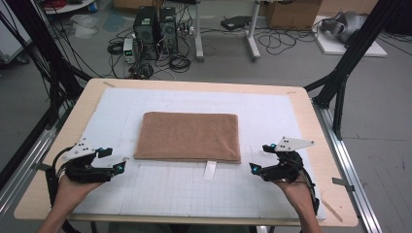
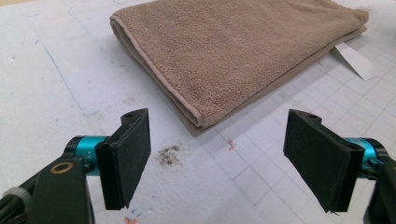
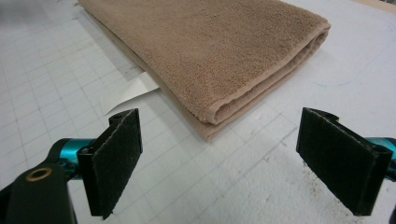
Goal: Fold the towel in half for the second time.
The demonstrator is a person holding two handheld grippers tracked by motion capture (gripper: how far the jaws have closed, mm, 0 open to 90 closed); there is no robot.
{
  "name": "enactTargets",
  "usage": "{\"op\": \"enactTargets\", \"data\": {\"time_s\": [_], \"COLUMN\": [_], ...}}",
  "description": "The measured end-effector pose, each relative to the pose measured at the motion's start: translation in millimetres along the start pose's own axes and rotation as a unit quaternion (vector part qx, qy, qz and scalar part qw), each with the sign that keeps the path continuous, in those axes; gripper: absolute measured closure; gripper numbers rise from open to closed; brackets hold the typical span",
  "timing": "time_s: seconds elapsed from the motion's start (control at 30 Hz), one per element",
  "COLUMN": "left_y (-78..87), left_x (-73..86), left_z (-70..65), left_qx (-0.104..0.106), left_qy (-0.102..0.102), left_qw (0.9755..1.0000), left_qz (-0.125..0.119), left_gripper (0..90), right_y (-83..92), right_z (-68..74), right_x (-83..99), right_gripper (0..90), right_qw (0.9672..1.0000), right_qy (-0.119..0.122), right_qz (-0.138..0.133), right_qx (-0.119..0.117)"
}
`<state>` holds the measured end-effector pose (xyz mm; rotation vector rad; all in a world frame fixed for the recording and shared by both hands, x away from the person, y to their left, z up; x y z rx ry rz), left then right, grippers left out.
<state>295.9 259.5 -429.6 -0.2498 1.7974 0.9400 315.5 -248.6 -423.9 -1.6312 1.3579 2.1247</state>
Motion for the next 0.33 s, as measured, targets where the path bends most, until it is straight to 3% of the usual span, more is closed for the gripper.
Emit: {"op": "enactTargets", "data": {"time_s": [0.33], "left_y": [4.1], "left_x": [-1.3], "left_z": [-4.8], "left_qx": [-0.001], "left_qy": [-0.007], "left_qw": [1.0000], "left_qz": [-0.006], "left_gripper": [23.0], "right_y": [0.5], "right_z": [0.6], "right_x": [11.5], "right_gripper": [13.2], "right_qw": [0.9999], "right_qy": [-0.010], "right_qz": [0.002], "right_qx": [-0.003]}}
Point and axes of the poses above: each handheld gripper's, and its own axes: y roughly backward along the jaws, x roughly out of its underside, z roughly to its left, the point moved 5 cm from there along -y, roughly forward along the jaws, and after that the axes turned 6 degrees about x, right-handed, at the moved point
